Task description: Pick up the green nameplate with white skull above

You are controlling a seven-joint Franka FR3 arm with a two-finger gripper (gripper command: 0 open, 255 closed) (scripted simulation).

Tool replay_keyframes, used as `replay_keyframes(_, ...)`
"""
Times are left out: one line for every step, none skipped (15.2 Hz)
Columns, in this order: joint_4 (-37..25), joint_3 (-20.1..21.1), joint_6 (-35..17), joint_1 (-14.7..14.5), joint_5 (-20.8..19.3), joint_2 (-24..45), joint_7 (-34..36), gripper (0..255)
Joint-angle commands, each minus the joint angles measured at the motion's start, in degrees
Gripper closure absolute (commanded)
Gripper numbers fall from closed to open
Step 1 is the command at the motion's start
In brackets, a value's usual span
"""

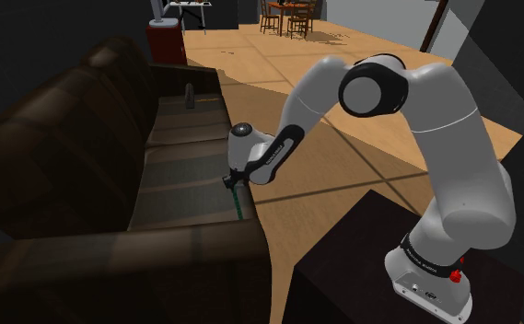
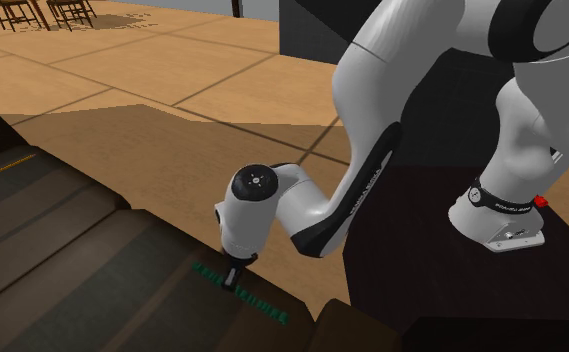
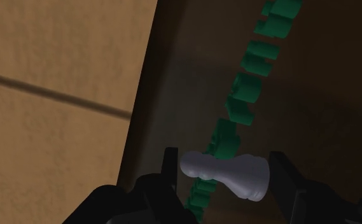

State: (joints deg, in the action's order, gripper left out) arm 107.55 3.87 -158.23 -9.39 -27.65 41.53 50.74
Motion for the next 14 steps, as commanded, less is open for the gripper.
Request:
replay_keyframes(0.53, 0.45, 0.81, 0.33, 0.33, -1.32, -0.42, 255)
replay_keyframes(0.78, 0.69, 1.24, 0.51, 0.52, -1.99, -0.65, 255)
replay_keyframes(1.02, 0.93, 1.68, 0.68, 0.72, -2.66, -0.89, 255)
replay_keyframes(1.24, 1.17, 2.13, 0.86, 0.92, -3.32, -1.13, 255)
replay_keyframes(1.45, 1.41, 2.58, 1.03, 1.13, -3.97, -1.37, 255)
replay_keyframes(1.65, 1.65, 3.04, 1.21, 1.35, -4.62, -1.62, 255)
replay_keyframes(1.84, 1.89, 3.50, 1.38, 1.57, -5.26, -1.87, 255)
replay_keyframes(2.02, 2.13, 3.97, 1.55, 1.80, -5.90, -2.12, 255)
replay_keyframes(2.18, 2.37, 4.44, 1.73, 2.04, -6.53, -2.38, 255)
replay_keyframes(2.33, 2.61, 4.92, 1.89, 2.28, -7.15, -2.64, 255)
replay_keyframes(2.47, 2.85, 5.41, 2.06, 2.52, -7.77, -2.90, 255)
replay_keyframes(2.60, 3.08, 5.89, 2.22, 2.78, -8.39, -3.17, 255)
replay_keyframes(2.62, 3.11, 5.97, 2.25, 2.82, -8.48, -3.21, 255)
replay_keyframes(2.62, 3.11, 5.97, 2.25, 2.82, -8.48, -3.21, 255)
